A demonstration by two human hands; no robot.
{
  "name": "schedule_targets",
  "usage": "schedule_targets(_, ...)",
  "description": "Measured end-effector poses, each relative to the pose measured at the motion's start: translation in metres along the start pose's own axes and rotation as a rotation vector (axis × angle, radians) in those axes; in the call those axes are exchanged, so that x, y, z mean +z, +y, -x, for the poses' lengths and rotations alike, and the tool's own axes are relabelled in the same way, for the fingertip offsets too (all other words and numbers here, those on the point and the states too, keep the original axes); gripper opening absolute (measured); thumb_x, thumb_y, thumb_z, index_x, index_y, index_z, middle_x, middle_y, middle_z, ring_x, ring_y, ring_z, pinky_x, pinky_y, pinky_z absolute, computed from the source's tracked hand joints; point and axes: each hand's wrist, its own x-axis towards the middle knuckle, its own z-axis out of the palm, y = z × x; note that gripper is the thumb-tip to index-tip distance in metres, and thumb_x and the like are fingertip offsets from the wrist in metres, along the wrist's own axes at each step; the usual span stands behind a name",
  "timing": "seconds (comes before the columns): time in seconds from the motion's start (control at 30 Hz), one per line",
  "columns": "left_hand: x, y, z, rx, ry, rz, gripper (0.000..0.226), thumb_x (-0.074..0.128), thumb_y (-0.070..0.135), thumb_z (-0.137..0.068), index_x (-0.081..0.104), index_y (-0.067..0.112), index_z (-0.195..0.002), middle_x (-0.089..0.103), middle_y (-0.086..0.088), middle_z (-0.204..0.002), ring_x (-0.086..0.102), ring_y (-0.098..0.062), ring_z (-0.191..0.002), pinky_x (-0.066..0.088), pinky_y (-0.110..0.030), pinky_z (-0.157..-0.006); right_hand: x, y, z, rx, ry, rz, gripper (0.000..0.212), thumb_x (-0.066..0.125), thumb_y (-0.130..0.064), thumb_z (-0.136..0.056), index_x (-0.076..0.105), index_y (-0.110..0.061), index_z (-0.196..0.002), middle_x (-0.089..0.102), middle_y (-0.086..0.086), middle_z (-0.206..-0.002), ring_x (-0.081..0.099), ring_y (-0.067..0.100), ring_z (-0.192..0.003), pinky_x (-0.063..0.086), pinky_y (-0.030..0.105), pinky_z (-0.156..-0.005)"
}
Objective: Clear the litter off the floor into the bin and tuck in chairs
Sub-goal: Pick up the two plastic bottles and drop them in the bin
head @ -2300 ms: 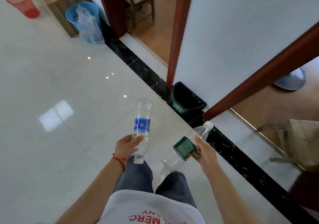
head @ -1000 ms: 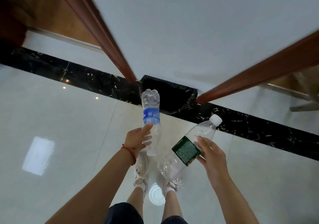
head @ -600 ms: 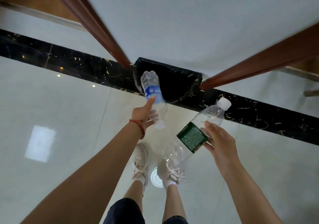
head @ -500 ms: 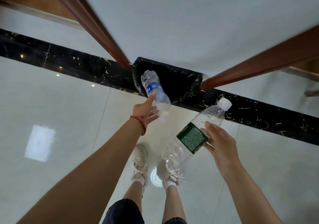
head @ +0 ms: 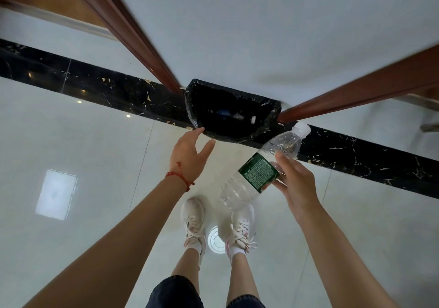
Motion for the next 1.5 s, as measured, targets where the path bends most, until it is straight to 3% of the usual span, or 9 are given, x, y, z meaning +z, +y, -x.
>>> schedule_targets(0.2,-0.019,-0.020,0.016,0.134,0.016,-0.205,0.047,0.050,0.033,-0.090,0.046,0.007,-0.129,0.051,-0.013,-0.133,0.043,-0.029,-0.124,0.036,-0.039,-0.100,0.029,0.006,-0.026,0.070,0.090,-0.137,0.045,0.065,-0.035,-0.083,0.057,-0.010,-0.119,0.065,0.013,-0.109,0.061,0.023,-0.106,0.052,0.032,-0.085)
schedule_targets(0.47,-0.033,-0.040,0.017,0.255,-0.036,-0.367,0.058,0.035,0.044,-0.086,0.052,0.002,-0.122,0.057,-0.018,-0.126,0.051,-0.035,-0.118,0.043,-0.048,-0.095,0.080,-0.009,-0.046,0.147,0.185,-0.443,0.025,0.065,-0.038,-0.083,0.055,-0.015,-0.081,0.064,0.005,-0.088,0.064,0.018,-0.086,0.055,0.025,-0.071)
schedule_targets(0.57,-0.037,-0.040,0.014,0.274,-0.027,-0.372,0.057,0.035,0.043,-0.087,0.053,0.002,-0.121,0.058,-0.018,-0.124,0.052,-0.035,-0.117,0.042,-0.045,-0.095,0.094,-0.016,-0.056,0.153,0.190,-0.426,0.031,0.062,-0.044,-0.083,0.054,-0.014,-0.083,0.064,0.006,-0.095,0.063,0.021,-0.097,0.053,0.029,-0.081)
schedule_targets(0.7,-0.040,-0.034,0.011,0.270,-0.004,-0.324,0.057,0.036,0.042,-0.086,0.053,0.000,-0.120,0.059,-0.018,-0.121,0.054,-0.035,-0.113,0.044,-0.042,-0.092,0.104,-0.016,-0.064,0.188,0.159,-0.253,0.053,0.058,-0.048,-0.084,0.051,-0.005,-0.115,0.059,0.009,-0.111,0.062,0.021,-0.097,0.052,0.031,-0.082)
schedule_targets(0.8,-0.041,-0.028,0.012,0.272,0.001,-0.316,0.059,0.034,0.043,-0.086,0.053,0.000,-0.121,0.059,-0.018,-0.122,0.053,-0.034,-0.114,0.044,-0.042,-0.092,0.101,-0.010,-0.057,0.184,0.144,-0.141,0.037,0.058,-0.041,-0.087,0.052,-0.008,-0.103,0.058,0.008,-0.105,0.062,0.021,-0.096,0.051,0.031,-0.084)
schedule_targets(0.97,-0.043,-0.016,0.021,0.271,-0.007,-0.335,0.060,0.033,0.043,-0.086,0.053,-0.001,-0.121,0.059,-0.020,-0.120,0.054,-0.036,-0.112,0.045,-0.044,-0.092,0.083,0.006,-0.026,-0.077,0.113,0.202,0.043,0.056,-0.037,-0.088,0.056,-0.008,-0.120,0.063,0.007,-0.116,0.061,0.018,-0.101,0.046,0.035,-0.098)
schedule_targets(1.1,-0.046,-0.002,0.034,0.287,-0.024,-0.366,0.053,0.041,0.039,-0.088,0.052,-0.001,-0.121,0.058,-0.020,-0.121,0.053,-0.036,-0.114,0.044,-0.044,-0.094,0.060,0.016,0.013,-0.326,0.050,0.493,0.048,0.055,-0.035,-0.089,0.047,-0.011,-0.131,0.057,0.006,-0.130,0.053,0.018,-0.118,0.036,0.021,-0.092)
schedule_targets(1.27,-0.056,0.023,0.059,0.298,-0.042,-0.422,0.053,0.039,0.039,-0.089,0.051,0.000,-0.123,0.057,-0.019,-0.124,0.051,-0.035,-0.117,0.042,-0.044,-0.096,0.025,0.013,0.051,-0.612,-0.016,0.847,0.054,0.051,-0.036,-0.091,0.038,-0.012,-0.138,0.044,0.006,-0.143,0.040,0.020,-0.132,0.032,0.033,-0.107)
schedule_targets(1.5,-0.067,0.060,0.101,0.327,-0.019,-0.462,0.051,0.044,0.038,-0.091,0.049,0.001,-0.125,0.055,-0.019,-0.126,0.049,-0.035,-0.119,0.039,-0.044,-0.099,-0.007,-0.011,0.104,-0.894,0.082,1.071,0.059,0.040,-0.046,-0.087,0.050,-0.005,-0.128,0.057,0.014,-0.129,0.055,0.029,-0.119,0.045,0.040,-0.096)
